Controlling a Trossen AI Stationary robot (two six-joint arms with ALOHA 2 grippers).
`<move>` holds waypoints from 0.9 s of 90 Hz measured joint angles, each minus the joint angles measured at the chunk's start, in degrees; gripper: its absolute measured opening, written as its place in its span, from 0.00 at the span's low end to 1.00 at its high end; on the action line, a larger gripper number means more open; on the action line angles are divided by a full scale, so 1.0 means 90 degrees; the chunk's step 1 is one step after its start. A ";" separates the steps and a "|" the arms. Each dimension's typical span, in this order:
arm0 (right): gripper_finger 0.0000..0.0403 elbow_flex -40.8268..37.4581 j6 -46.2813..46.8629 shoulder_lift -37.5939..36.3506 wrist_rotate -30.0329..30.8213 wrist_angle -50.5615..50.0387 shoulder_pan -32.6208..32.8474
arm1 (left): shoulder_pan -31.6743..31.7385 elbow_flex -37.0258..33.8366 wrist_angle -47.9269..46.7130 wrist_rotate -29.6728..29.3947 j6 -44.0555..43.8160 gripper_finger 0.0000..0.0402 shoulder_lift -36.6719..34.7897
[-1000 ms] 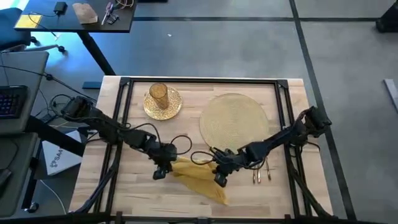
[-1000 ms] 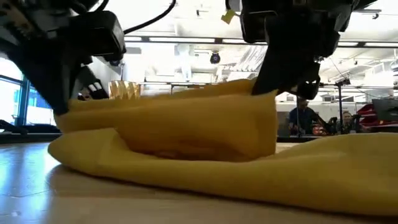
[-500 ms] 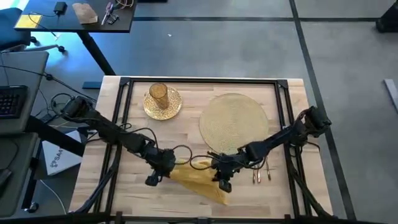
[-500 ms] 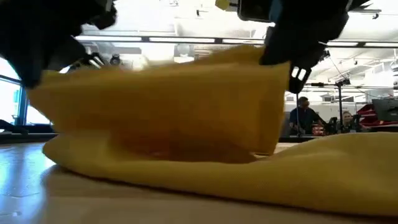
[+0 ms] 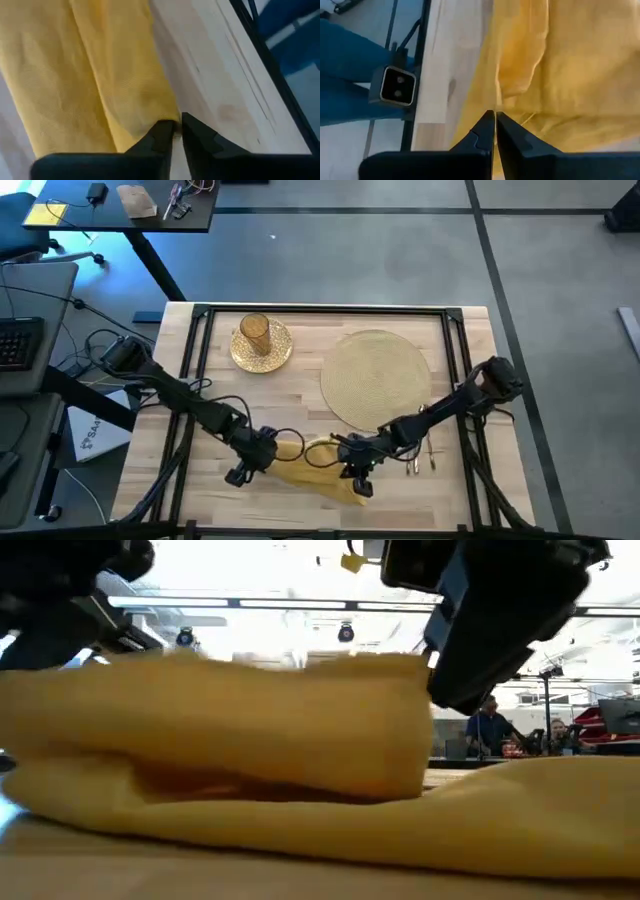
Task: Set table place
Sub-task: Fold the yellow table napkin
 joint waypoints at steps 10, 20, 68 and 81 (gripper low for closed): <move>0.00 0.0000 0.0059 0.0000 0.0066 0.0005 0.0085 | -0.0066 0.0000 -0.0325 0.0000 0.0078 0.22 0.0000; 0.00 0.0000 0.0428 0.0000 0.0418 0.0043 0.0142 | -0.0067 0.0000 -0.0496 0.0000 -0.0197 0.31 0.0000; 0.40 0.0066 -0.0963 0.0105 0.0930 0.1107 0.0436 | -0.0085 0.0007 -0.0031 0.0002 -0.1519 0.38 0.0000; 0.51 0.0604 -0.1838 0.0442 0.0925 0.1143 0.0700 | -0.0336 0.0064 -0.0048 0.0003 -0.1427 0.38 -0.0039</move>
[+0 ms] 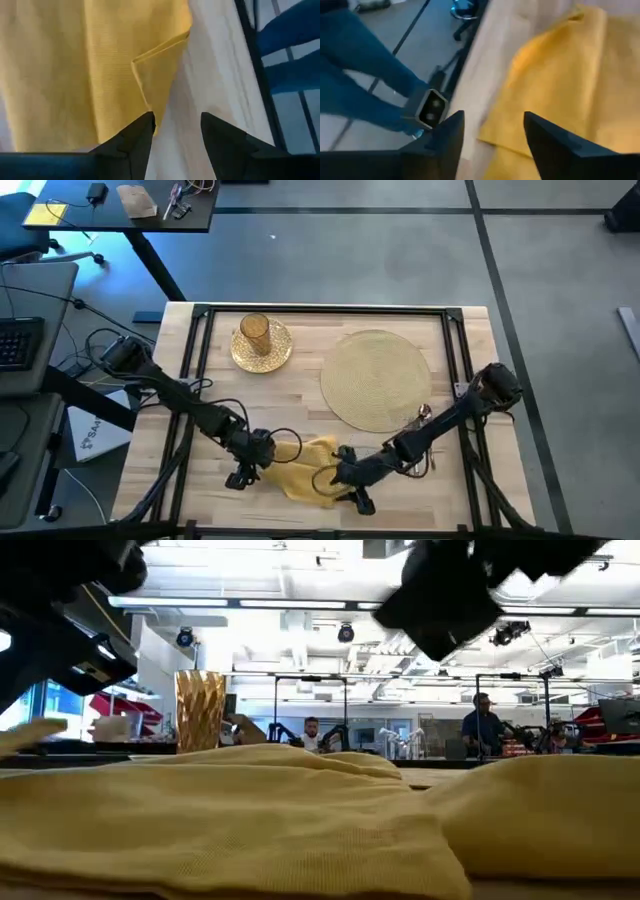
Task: Set table place
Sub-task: Fold the yellow table napkin
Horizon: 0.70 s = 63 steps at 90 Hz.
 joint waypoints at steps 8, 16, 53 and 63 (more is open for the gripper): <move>0.53 0.0512 -0.0727 0.0394 0.0088 -0.0302 0.0133 | -0.0235 0.0105 -0.0001 -0.0053 0.0388 0.38 0.0000; 0.52 0.1071 -0.1176 0.0839 0.0397 -0.1028 0.0221 | -0.0517 0.0181 0.0017 -0.0365 0.0789 0.38 -0.0002; 0.39 0.2292 -0.1377 0.2133 0.0566 -0.2131 0.0246 | -0.1443 -0.0093 0.0488 -0.1199 0.1106 0.38 0.0002; 0.31 0.2308 -0.1374 0.2142 0.0959 -0.2399 0.0270 | -0.1591 -0.0096 0.0723 -0.1680 0.1235 0.38 0.0041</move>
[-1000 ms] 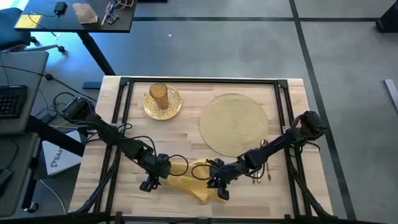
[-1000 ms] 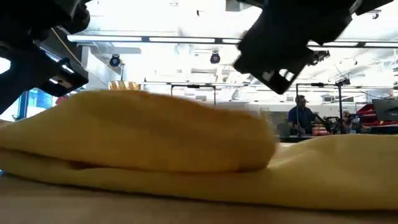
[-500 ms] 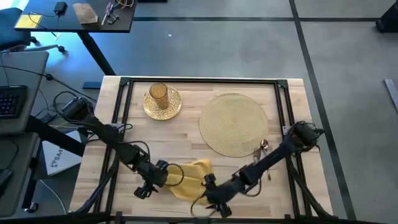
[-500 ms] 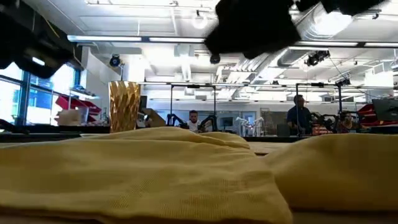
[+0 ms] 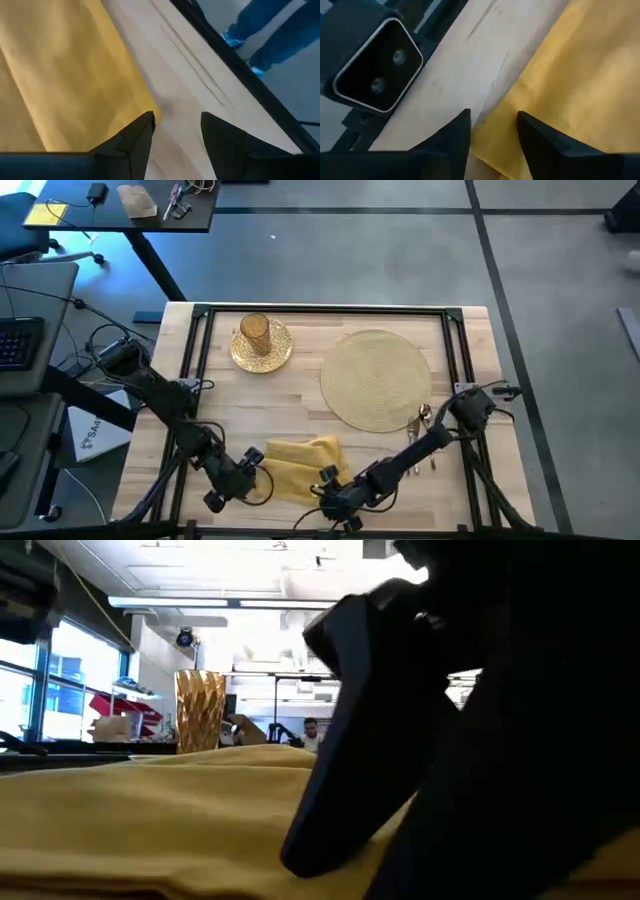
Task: Set table place
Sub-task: Fold the yellow table napkin
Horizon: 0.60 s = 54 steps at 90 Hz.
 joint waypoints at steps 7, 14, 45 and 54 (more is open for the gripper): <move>0.24 -0.0002 0.0002 -0.0011 0.0157 -0.0054 0.0002 | -0.0061 0.0000 0.0348 -0.0004 0.0076 0.38 0.0171; 0.17 -0.0005 0.0055 -0.0012 0.0161 -0.0079 -0.0018 | -0.0086 0.0000 0.0646 0.0065 0.0161 0.38 0.0403; 0.01 -0.0011 0.1048 -0.0015 0.0207 -0.0159 -0.0041 | -0.0084 0.0072 0.0864 -0.0388 -0.0342 0.38 0.1068; 0.00 -0.0015 0.1119 -0.0015 0.0197 -0.0148 -0.0041 | -0.0102 0.0092 0.0956 -0.0839 -0.0337 0.38 0.1062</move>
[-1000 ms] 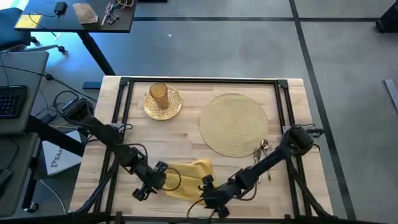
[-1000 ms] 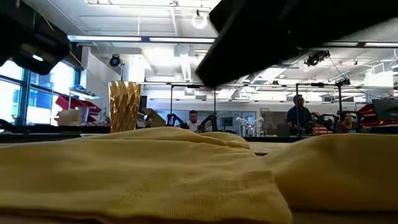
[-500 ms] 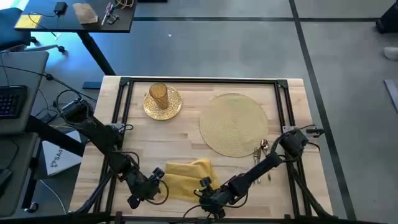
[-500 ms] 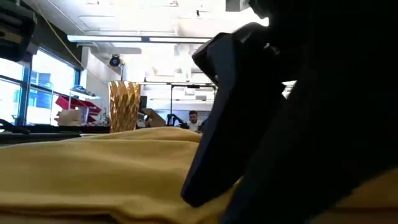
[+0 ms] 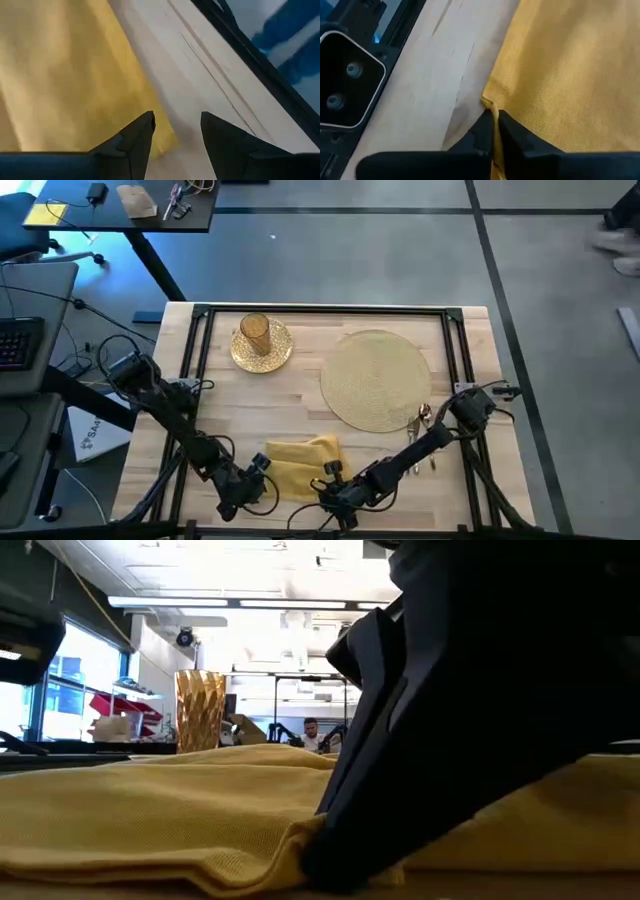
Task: Set table place
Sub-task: Fold the yellow table napkin
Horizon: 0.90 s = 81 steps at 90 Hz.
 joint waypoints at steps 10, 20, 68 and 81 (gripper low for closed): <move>0.00 -0.0005 -0.0009 0.0000 -0.0003 0.0005 -0.0002 | 0.0012 0.0003 0.0011 -0.0237 0.0006 0.38 0.0114; 0.00 -0.0005 -0.0017 0.0000 -0.0022 0.0004 -0.0002 | 0.0030 0.0003 0.0140 0.0264 0.0005 0.37 0.0419; 0.00 -0.0041 0.0649 -0.0570 -0.0101 -0.0200 -0.0311 | 0.0201 0.0112 -0.0809 0.0266 -0.1071 0.01 0.0119; 0.00 -0.0041 0.0831 -0.0957 -0.0826 -0.0272 -0.0682 | 0.0328 0.0525 -0.2001 -0.0286 -0.1311 0.00 -0.0669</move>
